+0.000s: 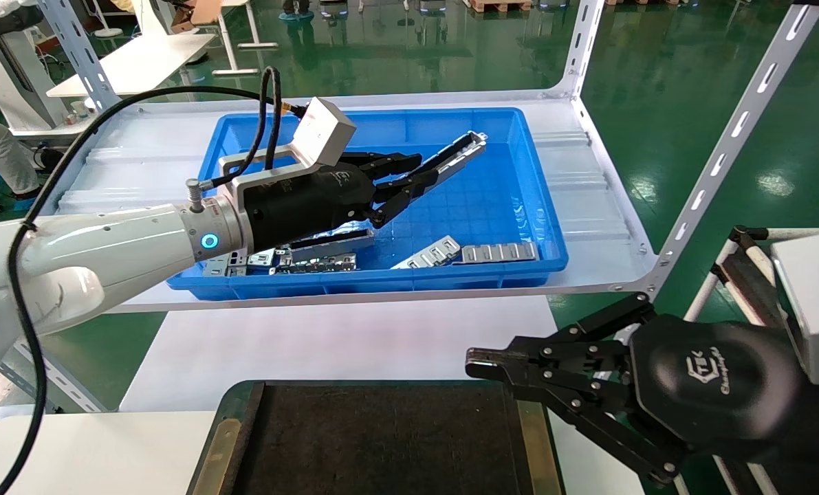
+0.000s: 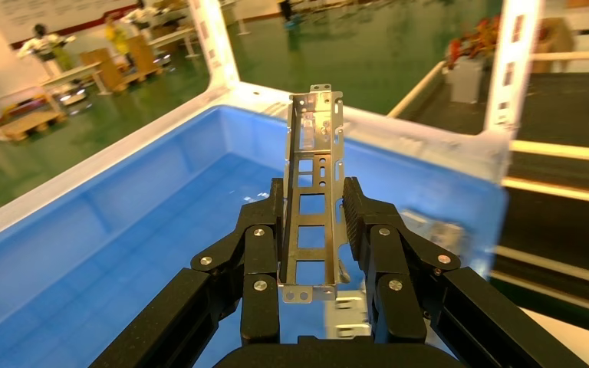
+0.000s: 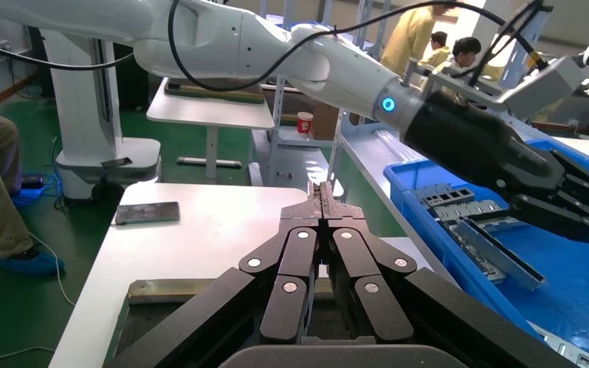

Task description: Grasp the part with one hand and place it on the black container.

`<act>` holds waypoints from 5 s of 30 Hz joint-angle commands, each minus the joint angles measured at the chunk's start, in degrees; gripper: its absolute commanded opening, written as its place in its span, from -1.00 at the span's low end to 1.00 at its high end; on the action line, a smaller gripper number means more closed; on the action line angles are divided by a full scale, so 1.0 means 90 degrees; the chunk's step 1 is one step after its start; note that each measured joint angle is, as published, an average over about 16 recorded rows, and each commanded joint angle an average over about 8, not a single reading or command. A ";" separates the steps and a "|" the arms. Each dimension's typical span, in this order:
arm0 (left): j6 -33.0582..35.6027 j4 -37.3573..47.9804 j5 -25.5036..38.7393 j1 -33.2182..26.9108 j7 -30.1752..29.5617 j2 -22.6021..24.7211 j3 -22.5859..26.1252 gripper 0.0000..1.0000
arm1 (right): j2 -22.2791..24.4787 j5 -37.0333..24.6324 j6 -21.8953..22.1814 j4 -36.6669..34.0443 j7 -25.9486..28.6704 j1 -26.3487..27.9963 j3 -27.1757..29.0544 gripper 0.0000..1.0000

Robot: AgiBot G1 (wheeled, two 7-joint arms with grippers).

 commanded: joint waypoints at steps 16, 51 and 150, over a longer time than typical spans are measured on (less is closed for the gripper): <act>0.0941 -0.2488 -0.0532 0.1103 -0.0269 -0.1625 -0.0089 -1.00 | 0.0001 0.0002 0.0002 0.0000 -0.0002 0.0001 -0.0004 -1.00; -0.4026 -0.4260 -0.0752 0.5040 -0.0751 -0.1080 0.0364 -1.00 | 0.0004 0.0007 0.0005 0.0000 -0.0005 0.0003 -0.0011 -1.00; -0.3442 -0.3966 0.1187 0.5890 -0.1466 -0.0608 -0.1144 1.00 | 0.0012 0.0021 0.0013 0.0000 -0.0016 0.0007 -0.0031 1.00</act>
